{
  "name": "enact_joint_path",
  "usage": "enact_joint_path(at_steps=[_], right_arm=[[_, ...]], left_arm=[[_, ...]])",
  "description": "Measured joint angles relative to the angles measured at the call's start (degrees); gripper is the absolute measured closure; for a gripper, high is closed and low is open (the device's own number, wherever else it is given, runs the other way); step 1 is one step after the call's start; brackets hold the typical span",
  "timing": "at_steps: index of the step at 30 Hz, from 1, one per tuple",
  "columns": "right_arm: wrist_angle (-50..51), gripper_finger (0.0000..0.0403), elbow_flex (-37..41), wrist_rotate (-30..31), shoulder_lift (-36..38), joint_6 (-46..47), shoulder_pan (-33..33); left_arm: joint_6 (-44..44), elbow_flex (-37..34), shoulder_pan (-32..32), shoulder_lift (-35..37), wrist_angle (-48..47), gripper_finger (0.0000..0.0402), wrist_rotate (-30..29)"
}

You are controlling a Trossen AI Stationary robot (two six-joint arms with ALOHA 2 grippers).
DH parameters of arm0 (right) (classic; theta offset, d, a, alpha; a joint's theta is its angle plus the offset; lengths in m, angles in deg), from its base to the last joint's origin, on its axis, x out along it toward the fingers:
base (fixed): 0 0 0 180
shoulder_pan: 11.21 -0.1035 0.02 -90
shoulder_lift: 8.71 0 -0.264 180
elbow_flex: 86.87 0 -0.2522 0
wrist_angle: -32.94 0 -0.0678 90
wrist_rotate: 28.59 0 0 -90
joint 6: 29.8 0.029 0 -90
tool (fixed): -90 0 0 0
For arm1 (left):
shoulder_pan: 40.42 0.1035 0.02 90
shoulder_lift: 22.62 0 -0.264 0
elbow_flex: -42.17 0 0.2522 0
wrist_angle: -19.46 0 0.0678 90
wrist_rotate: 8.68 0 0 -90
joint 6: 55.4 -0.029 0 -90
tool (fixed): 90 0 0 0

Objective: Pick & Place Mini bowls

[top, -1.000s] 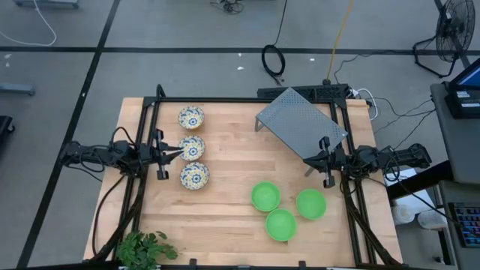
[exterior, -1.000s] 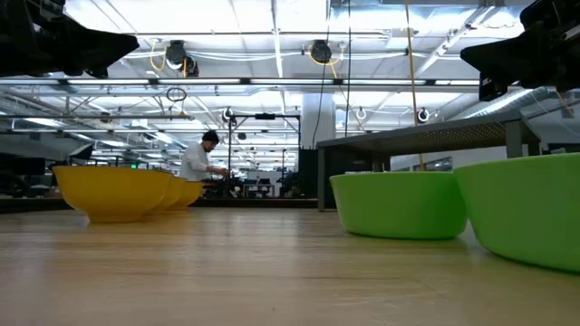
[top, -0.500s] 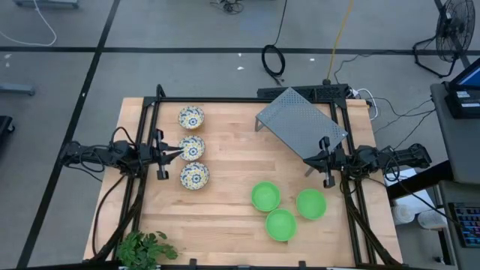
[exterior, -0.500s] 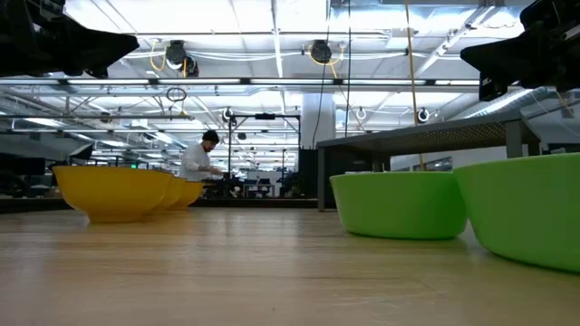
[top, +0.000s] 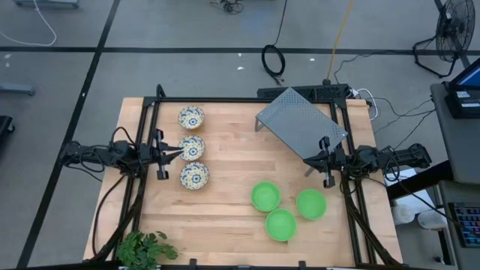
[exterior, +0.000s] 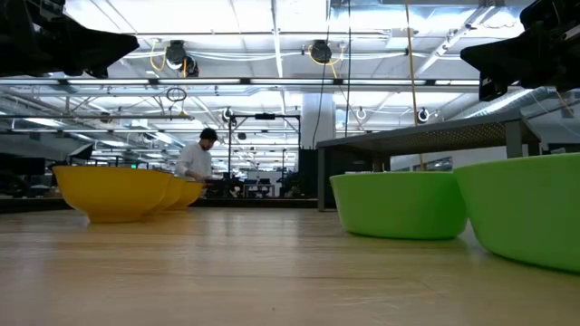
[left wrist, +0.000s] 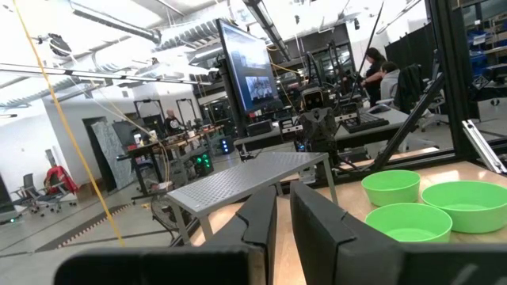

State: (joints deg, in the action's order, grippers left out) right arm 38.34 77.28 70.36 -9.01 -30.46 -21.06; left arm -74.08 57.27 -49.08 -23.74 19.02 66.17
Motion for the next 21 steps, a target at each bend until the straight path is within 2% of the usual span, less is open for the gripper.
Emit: enact_joint_path(at_steps=[17,21], right_arm=[[0.0,0.0403,0.0,0.0,0.0,0.0,0.0],[0.0,0.0403,0.0,0.0,0.0,0.0,0.0]], left_arm=[[0.1,0.0,0.0,0.0,0.9,0.0355,0.1],[5.2,0.0,0.0,0.0,2.3,0.0355,1.2]])
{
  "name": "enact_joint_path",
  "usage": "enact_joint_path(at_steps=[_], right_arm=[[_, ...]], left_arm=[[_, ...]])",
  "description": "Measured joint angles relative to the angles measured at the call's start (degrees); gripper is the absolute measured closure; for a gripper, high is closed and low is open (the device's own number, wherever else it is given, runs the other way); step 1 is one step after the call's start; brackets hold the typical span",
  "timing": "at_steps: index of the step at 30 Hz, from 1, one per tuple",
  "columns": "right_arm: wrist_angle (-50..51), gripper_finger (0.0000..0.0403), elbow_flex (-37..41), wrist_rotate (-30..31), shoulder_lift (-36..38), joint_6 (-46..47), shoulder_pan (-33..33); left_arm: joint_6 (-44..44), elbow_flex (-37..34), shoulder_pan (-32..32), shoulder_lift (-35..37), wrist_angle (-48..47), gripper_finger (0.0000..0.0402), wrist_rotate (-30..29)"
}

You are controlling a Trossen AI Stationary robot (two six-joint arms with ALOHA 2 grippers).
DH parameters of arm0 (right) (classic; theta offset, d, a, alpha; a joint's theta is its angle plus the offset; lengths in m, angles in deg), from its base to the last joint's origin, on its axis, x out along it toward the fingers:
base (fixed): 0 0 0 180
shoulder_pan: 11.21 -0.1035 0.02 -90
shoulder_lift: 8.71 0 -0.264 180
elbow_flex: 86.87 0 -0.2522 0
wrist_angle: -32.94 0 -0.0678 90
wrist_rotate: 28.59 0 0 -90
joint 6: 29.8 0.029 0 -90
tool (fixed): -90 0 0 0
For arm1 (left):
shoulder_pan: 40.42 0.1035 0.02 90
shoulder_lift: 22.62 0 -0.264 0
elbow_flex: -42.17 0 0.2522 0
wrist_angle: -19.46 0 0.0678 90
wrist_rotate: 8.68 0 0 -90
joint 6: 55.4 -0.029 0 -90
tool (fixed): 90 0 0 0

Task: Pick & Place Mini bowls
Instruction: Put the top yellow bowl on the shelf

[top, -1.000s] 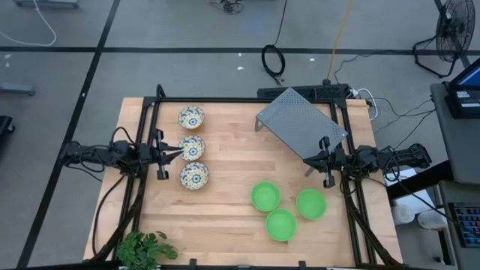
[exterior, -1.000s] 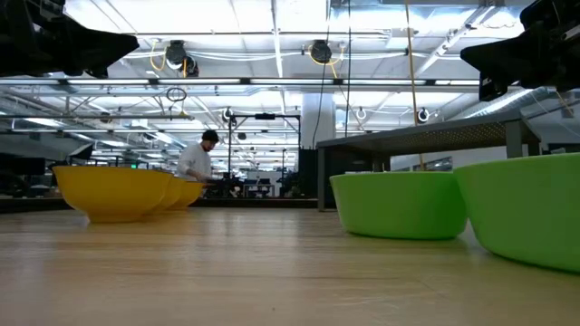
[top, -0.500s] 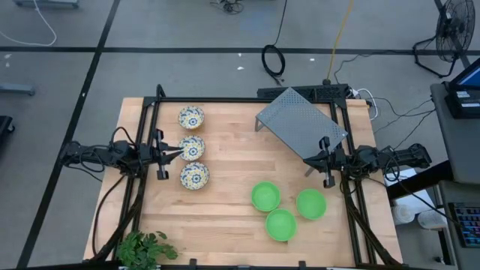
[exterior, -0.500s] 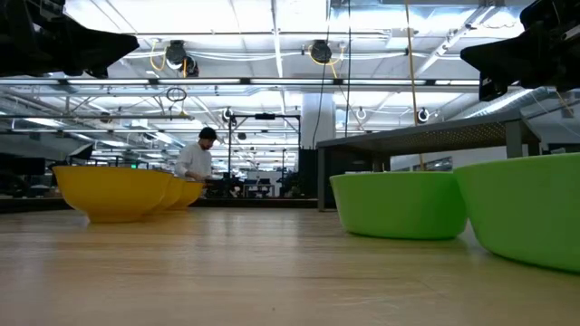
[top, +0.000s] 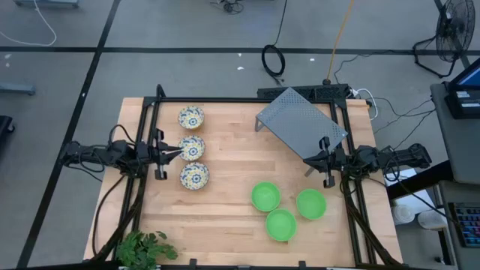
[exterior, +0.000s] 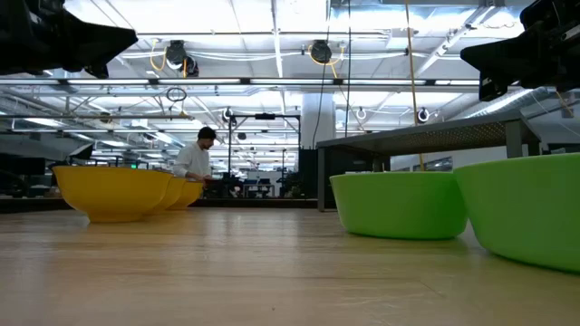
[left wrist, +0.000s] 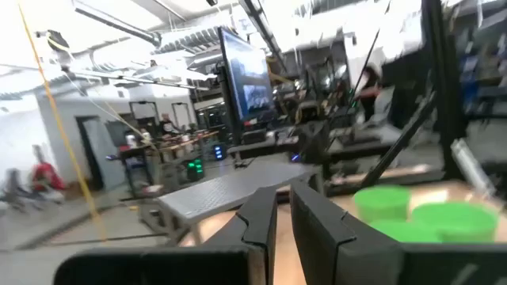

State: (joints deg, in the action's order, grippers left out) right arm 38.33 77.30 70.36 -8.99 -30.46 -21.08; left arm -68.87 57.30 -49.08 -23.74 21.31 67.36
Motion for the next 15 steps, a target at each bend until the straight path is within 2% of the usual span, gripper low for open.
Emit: enact_joint_path(at_steps=[6,12,15], right_arm=[[0.0,0.0403,0.0,0.0,0.0,0.0,0.0],[0.0,0.0403,0.0,0.0,0.0,0.0,0.0],[0.0,0.0403,0.0,0.0,0.0,0.0,0.0]], left_arm=[[4.6,0.0,0.0,0.0,3.1,0.0355,0.2],[12.2,0.0,0.0,-1.1,3.6,0.0355,-8.8],[8.3,0.0,0.0,-1.8,4.1,0.0355,-9.4]])
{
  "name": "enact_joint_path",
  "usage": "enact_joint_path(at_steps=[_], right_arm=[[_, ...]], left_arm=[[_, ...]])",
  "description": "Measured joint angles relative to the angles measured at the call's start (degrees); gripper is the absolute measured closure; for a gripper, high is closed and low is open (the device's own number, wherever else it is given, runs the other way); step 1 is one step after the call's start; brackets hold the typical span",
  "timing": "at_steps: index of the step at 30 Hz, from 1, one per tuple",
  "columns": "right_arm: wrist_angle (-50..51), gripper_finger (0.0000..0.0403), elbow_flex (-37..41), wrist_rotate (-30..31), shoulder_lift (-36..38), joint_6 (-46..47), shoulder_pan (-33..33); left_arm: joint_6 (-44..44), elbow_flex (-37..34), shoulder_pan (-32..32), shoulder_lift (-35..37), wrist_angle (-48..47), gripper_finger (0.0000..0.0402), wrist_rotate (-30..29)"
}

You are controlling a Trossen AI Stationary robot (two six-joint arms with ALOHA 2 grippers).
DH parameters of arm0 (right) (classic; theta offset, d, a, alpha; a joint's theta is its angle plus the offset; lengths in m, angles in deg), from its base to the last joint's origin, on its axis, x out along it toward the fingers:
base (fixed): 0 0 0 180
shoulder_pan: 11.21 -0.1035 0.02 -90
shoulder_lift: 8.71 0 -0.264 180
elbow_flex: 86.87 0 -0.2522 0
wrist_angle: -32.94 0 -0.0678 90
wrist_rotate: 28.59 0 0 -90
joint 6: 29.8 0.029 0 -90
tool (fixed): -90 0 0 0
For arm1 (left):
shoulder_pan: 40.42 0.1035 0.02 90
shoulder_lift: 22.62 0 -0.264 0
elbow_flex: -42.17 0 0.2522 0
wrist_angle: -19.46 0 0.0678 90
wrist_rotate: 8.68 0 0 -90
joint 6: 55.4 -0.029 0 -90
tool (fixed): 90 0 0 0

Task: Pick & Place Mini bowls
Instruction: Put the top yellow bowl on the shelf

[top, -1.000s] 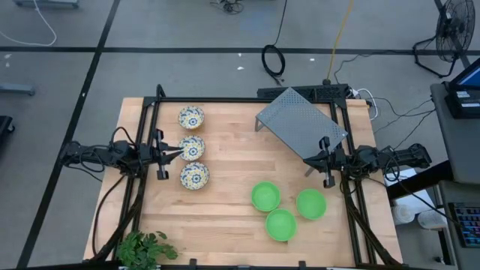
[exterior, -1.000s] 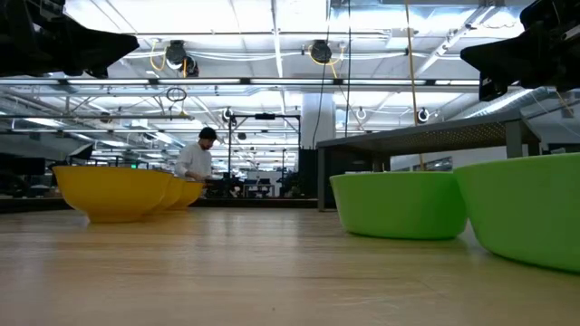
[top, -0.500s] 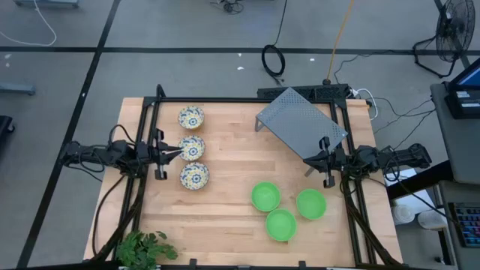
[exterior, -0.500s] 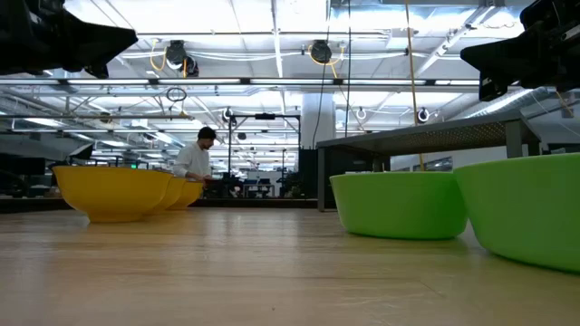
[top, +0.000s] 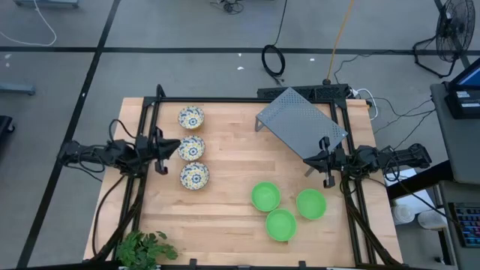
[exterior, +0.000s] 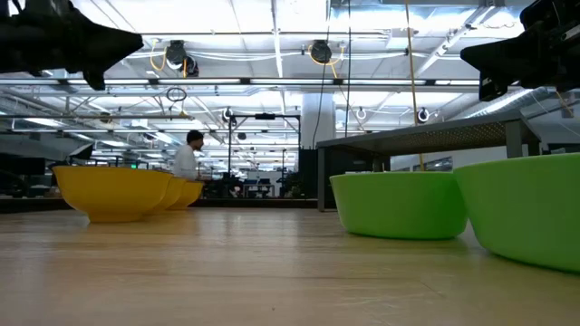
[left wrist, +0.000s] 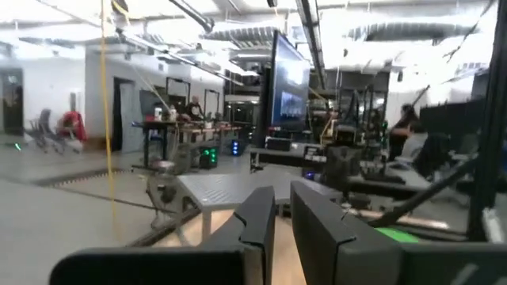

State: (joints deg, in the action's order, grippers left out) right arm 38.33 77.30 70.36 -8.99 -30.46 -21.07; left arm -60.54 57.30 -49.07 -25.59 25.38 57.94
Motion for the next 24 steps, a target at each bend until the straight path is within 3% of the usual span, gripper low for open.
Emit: enact_joint_path(at_steps=[2,5,7,9,12,17,21,24], right_arm=[[0.0,0.0403,0.0,0.0,0.0,0.0,0.0],[0.0,0.0403,0.0,0.0,0.0,0.0,0.0],[0.0,0.0403,0.0,0.0,0.0,0.0,0.0],[0.0,0.0403,0.0,0.0,0.0,0.0,0.0],[0.0,0.0403,0.0,0.0,0.0,0.0,0.0],[0.0,0.0403,0.0,0.0,0.0,0.0,0.0],[0.0,0.0403,0.0,0.0,0.0,0.0,0.0],[0.0,0.0403,0.0,0.0,0.0,0.0,0.0]], left_arm=[[-4.2,0.0,0.4,-0.8,2.8,0.0355,-3.0],[2.1,3.0,1.7,-2.7,0.3,0.0355,-14.6],[5.2,8.1,3.2,-5.2,-12.0,0.0355,-20.8],[9.4,13.9,5.4,-9.2,-25.8,0.0355,-22.7],[15.2,23.4,9.8,-17.0,-35.8,0.0354,-21.2],[15.8,38.2,19.4,-32.3,-49.8,0.0351,-10.7],[16.7,45.8,30.6,-45.0,-60.4,0.0315,-6.7],[15.3,48.6,41.3,-53.4,-63.6,0.0272,0.3]])
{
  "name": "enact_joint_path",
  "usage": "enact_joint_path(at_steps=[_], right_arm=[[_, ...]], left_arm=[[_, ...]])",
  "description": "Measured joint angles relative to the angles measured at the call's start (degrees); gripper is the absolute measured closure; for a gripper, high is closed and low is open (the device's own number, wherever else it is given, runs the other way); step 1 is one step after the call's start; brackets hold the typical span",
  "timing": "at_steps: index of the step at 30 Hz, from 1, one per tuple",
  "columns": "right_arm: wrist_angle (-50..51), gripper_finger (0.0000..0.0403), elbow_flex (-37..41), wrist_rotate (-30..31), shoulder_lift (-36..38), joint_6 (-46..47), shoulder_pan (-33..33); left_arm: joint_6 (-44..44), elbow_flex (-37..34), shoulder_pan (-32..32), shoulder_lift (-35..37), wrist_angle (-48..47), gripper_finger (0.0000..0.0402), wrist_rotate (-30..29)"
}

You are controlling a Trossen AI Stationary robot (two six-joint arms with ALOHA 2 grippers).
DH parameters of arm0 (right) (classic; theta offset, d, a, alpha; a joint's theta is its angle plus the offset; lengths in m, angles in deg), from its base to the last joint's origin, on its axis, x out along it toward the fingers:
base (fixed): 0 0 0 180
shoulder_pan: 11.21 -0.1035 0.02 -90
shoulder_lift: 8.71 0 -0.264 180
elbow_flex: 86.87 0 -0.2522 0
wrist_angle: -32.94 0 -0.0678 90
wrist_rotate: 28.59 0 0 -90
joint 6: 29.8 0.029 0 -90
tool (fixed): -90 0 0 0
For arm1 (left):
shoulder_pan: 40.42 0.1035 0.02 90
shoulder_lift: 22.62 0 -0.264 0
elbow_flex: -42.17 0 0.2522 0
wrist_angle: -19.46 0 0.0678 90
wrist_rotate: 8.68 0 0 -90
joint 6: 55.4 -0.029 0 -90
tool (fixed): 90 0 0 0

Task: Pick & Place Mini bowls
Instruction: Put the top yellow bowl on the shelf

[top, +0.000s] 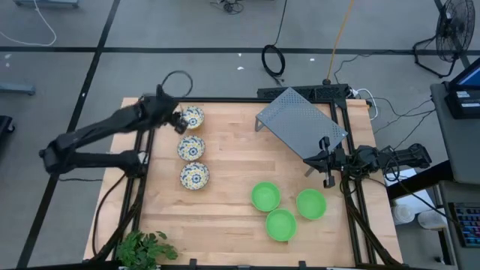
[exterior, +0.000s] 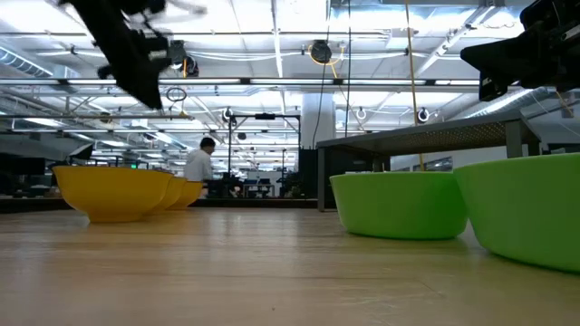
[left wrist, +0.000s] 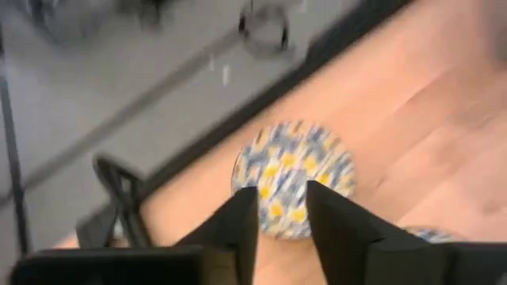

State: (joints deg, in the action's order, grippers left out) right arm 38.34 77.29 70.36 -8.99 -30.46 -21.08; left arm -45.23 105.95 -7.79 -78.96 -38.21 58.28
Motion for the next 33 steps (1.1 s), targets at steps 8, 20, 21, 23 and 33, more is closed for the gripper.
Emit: enact_joint_path(at_steps=[8,20,21,23,33], right_arm=[[0.0,0.0403,0.0,0.0,0.0,0.0,0.0],[0.0,0.0403,0.0,0.0,0.0,0.0,0.0],[0.0,0.0403,0.0,0.0,0.0,0.0,0.0],[0.0,0.0403,0.0,0.0,0.0,0.0,0.0],[0.0,0.0403,0.0,0.0,0.0,0.0,0.0]], left_arm=[[0.7,2.8,23.8,-12.0,0.6,0.0198,22.3],[-1.2,2.8,28.0,-26.7,2.9,0.0195,31.6],[-1.2,2.8,28.0,-27.3,3.2,0.0195,30.2],[-1.0,2.8,28.0,-27.9,4.2,0.0195,26.9],[0.4,2.8,27.3,-29.3,4.2,0.0195,24.3]])
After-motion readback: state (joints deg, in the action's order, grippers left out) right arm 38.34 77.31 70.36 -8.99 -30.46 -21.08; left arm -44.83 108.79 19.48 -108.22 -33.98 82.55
